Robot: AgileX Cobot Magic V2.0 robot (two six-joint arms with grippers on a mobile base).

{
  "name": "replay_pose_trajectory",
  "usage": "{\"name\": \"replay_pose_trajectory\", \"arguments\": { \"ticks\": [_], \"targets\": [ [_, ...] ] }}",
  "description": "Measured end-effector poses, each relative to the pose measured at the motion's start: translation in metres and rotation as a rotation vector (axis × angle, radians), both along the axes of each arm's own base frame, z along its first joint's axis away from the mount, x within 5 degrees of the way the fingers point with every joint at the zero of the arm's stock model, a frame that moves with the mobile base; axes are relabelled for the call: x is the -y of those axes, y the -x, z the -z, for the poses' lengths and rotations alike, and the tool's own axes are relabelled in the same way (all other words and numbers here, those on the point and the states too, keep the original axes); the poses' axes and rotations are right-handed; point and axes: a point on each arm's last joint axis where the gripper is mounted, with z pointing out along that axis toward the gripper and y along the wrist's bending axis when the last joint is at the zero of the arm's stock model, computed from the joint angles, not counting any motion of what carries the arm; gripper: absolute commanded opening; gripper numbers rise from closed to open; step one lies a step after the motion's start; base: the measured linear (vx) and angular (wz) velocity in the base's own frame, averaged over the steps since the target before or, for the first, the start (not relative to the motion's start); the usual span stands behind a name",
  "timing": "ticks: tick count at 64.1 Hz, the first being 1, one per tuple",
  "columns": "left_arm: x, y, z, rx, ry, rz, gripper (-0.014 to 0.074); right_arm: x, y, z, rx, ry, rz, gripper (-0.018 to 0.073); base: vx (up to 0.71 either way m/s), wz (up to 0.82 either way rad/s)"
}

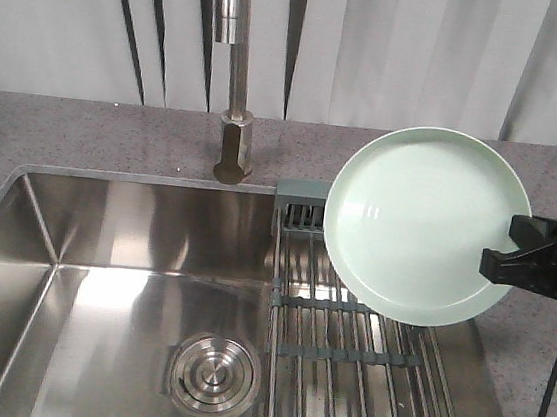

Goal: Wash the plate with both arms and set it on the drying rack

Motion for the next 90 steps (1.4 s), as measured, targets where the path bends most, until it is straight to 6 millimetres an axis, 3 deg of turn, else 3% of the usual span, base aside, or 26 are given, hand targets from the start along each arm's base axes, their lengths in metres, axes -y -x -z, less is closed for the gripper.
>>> {"name": "replay_pose_trajectory", "arguments": {
  "ticks": [14, 24, 49, 58, 90],
  "targets": [
    [0.0000, 0.0001, 0.0002, -0.002, 0.000, 0.000, 0.0005, 0.0000, 0.0000, 0.0000, 0.000, 0.000, 0.000, -0.0009, 0.00, 0.00],
    [0.0000, 0.0001, 0.0002, -0.002, 0.000, 0.000, 0.0080, 0.0000, 0.0000, 0.0000, 0.000, 0.000, 0.000, -0.0009, 0.00, 0.00],
    [0.0000, 0.0001, 0.0003, -0.003, 0.000, 0.000, 0.0489, 0.0000, 0.0000, 0.0000, 0.000, 0.000, 0.000, -0.0009, 0.00, 0.00],
    [0.0000, 0.0001, 0.0003, -0.003, 0.000, 0.000, 0.0594, 0.0000, 0.0000, 0.0000, 0.000, 0.000, 0.000, -0.0009, 0.00, 0.00],
    [0.0001, 0.0002, 0.0005, -0.006, 0.001, 0.000, 0.0556, 0.0000, 0.0000, 0.0000, 0.000, 0.000, 0.000, -0.0009, 0.00, 0.00]
  ]
}}
